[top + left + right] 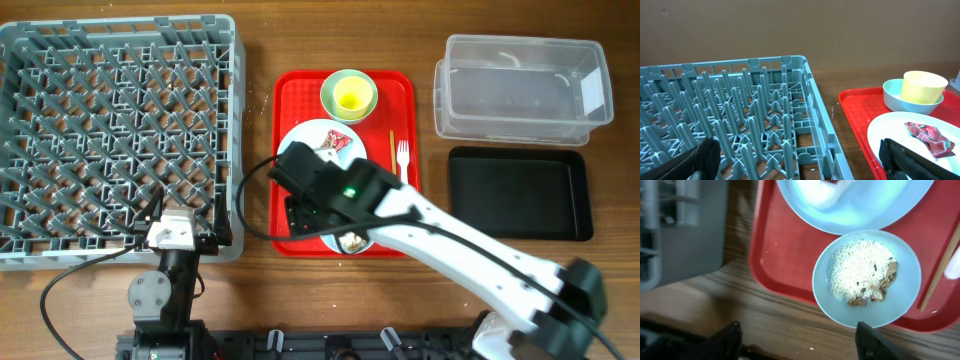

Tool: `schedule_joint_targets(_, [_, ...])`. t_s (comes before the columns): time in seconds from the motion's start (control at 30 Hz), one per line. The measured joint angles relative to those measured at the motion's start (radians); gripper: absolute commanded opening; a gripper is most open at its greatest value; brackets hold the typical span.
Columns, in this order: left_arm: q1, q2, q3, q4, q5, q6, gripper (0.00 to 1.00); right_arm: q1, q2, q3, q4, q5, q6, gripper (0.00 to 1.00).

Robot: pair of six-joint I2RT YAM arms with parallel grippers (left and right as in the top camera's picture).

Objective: Sort waste into correct bins and load items into the dishwasher rack
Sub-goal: 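Move the right gripper over the red tray to the light-blue rice bowl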

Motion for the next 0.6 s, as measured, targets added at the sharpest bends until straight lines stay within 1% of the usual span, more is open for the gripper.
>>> schedule_joint_targets(0.07, [0.0, 0.0, 0.0, 0.0, 0.0, 0.0, 0.99, 0.0, 0.044, 0.0, 0.0, -0.001, 0.021, 0.66])
schedule_joint_targets(0.1, [0.0, 0.0, 0.0, 0.0, 0.0, 0.0, 1.0, 0.0, 0.054, 0.0, 0.0, -0.001, 0.027, 0.6])
schedule_joint_targets(0.13, [0.0, 0.0, 0.0, 0.0, 0.0, 0.0, 1.0, 0.0, 0.056, 0.0, 0.0, 0.0, 0.03, 0.5])
schedule_joint_targets(0.17, [0.0, 0.0, 0.0, 0.0, 0.0, 0.0, 1.0, 0.0, 0.055, 0.0, 0.001, -0.001, 0.036, 0.45])
schedule_joint_targets(0.2, [0.0, 0.0, 0.0, 0.0, 0.0, 0.0, 1.0, 0.0, 0.055, 0.0, 0.001, -0.001, 0.041, 0.43])
schedule_joint_targets(0.33, [0.0, 0.0, 0.0, 0.0, 0.0, 0.0, 1.0, 0.0, 0.055, -0.014, 0.011, 0.008, 0.084, 0.43])
schedule_joint_targets(0.4, [0.0, 0.0, 0.0, 0.0, 0.0, 0.0, 1.0, 0.0, 0.056, -0.052, 0.022, 0.034, 0.142, 0.38])
schedule_joint_targets(0.47, [0.0, 0.0, 0.0, 0.0, 0.0, 0.0, 1.0, 0.0, 0.061, -0.088, 0.064, 0.043, 0.182, 0.35])
schedule_joint_targets(0.6, [0.0, 0.0, 0.0, 0.0, 0.0, 0.0, 1.0, 0.0, 0.099, -0.118, 0.165, 0.016, 0.211, 0.35])
